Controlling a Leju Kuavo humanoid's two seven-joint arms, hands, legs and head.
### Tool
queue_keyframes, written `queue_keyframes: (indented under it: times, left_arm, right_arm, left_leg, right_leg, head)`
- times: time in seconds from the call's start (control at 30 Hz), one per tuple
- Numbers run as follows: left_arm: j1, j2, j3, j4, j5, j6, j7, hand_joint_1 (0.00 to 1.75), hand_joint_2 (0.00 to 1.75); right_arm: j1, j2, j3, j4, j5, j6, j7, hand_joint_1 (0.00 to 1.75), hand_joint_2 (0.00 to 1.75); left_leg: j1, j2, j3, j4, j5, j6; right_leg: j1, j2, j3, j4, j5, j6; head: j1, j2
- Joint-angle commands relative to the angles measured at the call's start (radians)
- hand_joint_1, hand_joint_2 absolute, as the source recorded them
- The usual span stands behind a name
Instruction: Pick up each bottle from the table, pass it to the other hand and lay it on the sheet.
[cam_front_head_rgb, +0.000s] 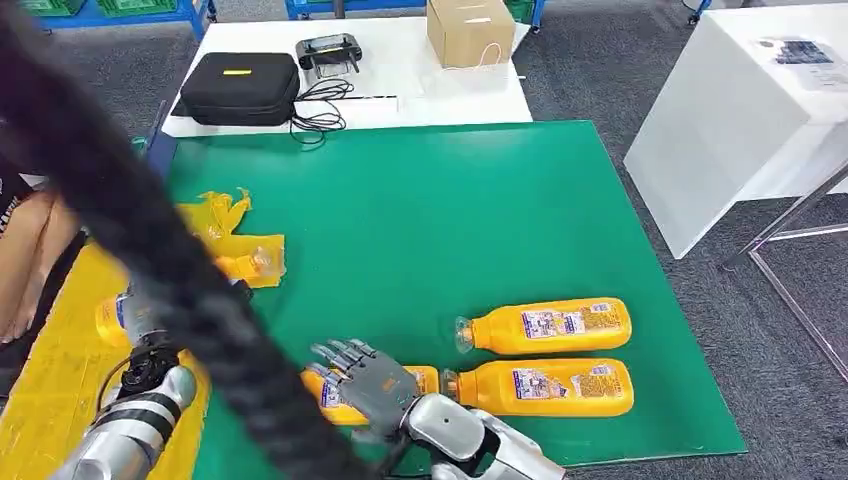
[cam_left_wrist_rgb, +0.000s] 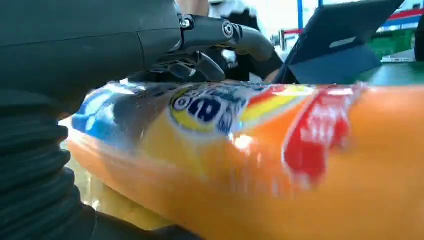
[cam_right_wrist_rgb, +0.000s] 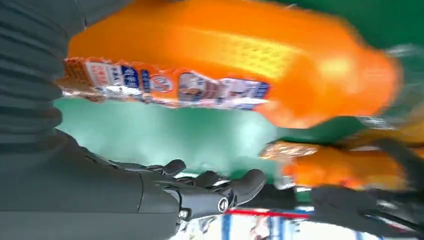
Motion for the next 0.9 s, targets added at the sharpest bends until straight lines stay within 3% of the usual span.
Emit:
queue_keyframes:
  times: [0.03,0.13,0.23,0.37,0.5,0.57,0.6,0.63,0.67,0.7,0.9]
  left_arm:
    - [0.217,-0.103,0.026,-0.395,0.207,0.039,-0.132,0.00,1.75]
    - [0.259,-0.121,0.004,-0.511,0.279,0.105,-0.223,0.00,1.75]
    - [0.336,-0.150,-0.059,-0.735,0.359,0.061,-0.249,0.00,1.75]
    - [0.417,-0.175,-0.148,-0.923,0.527,0.080,-0.390,0.00,1.75]
    - [0.426,-0.174,-0.159,-0.935,0.523,0.081,-0.386,0.00,1.75]
    - [0.444,-0.181,-0.174,-0.984,0.674,0.074,-0.487,0.00,1.75]
    - [0.453,-0.185,-0.180,-1.010,0.706,0.067,-0.498,0.00,1.75]
    - [0.468,-0.187,-0.188,-1.050,0.779,0.052,-0.532,0.00,1.75]
    - [0.481,-0.188,-0.194,-1.086,0.833,0.034,-0.549,0.00,1.75]
    - [0.503,-0.185,-0.200,-1.142,0.938,-0.016,-0.572,0.00,1.75]
    - [0.517,-0.181,-0.198,-1.167,0.945,-0.019,-0.571,0.00,1.75]
  right_arm:
    - [0.027,0.039,-0.092,0.079,0.141,-0.022,0.103,0.00,1.75]
    - [0.031,0.046,-0.108,0.086,0.182,-0.024,0.127,0.00,1.75]
    - [0.025,0.049,-0.114,0.110,0.220,0.005,0.151,0.00,1.75]
    - [0.005,0.061,-0.121,0.187,0.269,0.038,0.193,0.00,1.75]
    - [0.000,0.062,-0.123,0.206,0.273,0.034,0.194,0.00,1.75]
    - [-0.020,0.066,-0.124,0.254,0.284,0.073,0.211,0.00,1.75]
    - [-0.029,0.069,-0.127,0.280,0.284,0.080,0.213,0.14,1.75]
    - [-0.039,0.074,-0.133,0.314,0.285,0.085,0.220,0.68,1.75]
    - [-0.049,0.078,-0.134,0.342,0.286,0.084,0.220,1.48,1.75]
    - [-0.064,0.085,-0.136,0.378,0.284,0.078,0.217,1.62,1.75]
    - [-0.069,0.089,-0.137,0.389,0.282,0.074,0.214,1.68,1.75]
  left_leg:
    - [0.000,0.000,0.003,-0.001,-0.001,0.001]
    - [0.001,0.000,0.002,0.000,-0.002,0.001]
    - [0.001,0.001,0.000,0.001,-0.002,0.001]
    - [0.001,-0.001,0.002,0.002,-0.004,0.000]
    - [-0.001,0.001,-0.001,0.000,-0.002,0.001]
    - [0.000,0.001,0.001,0.000,-0.002,0.000]
    - [0.000,0.001,0.000,0.000,-0.001,0.000]
    - [0.000,0.000,0.001,0.001,-0.002,0.000]
    - [0.000,0.001,0.000,0.000,-0.001,0.000]
    - [0.000,0.001,-0.001,0.000,-0.001,0.000]
    - [0.000,0.000,0.003,0.000,-0.001,0.000]
  right_leg:
    - [0.000,-0.001,0.004,-0.002,-0.001,0.000]
    - [0.000,-0.001,0.003,-0.002,-0.001,0.000]
    - [0.000,0.000,0.001,-0.001,-0.001,-0.001]
    - [0.001,-0.003,0.003,-0.002,-0.003,-0.001]
    - [-0.001,0.000,-0.001,-0.002,0.000,0.000]
    - [0.000,0.000,0.001,-0.002,-0.001,0.000]
    - [0.000,0.000,0.000,-0.002,0.000,0.000]
    - [0.000,-0.001,0.002,-0.002,-0.001,-0.001]
    - [0.000,0.000,0.001,-0.002,0.000,-0.001]
    - [0.000,0.000,0.000,-0.002,0.000,0.000]
    - [0.000,-0.002,0.003,-0.002,0.000,0.000]
  head:
    - [0.000,0.000]
    - [0.000,0.000]
    - [0.000,0.000]
    - [0.000,0.000]
    - [0.000,0.000]
    - [0.000,0.000]
    - [0.000,0.000]
    - [0.000,0.000]
    - [0.000,0.000]
    - [0.000,0.000]
    - [0.000,0.000]
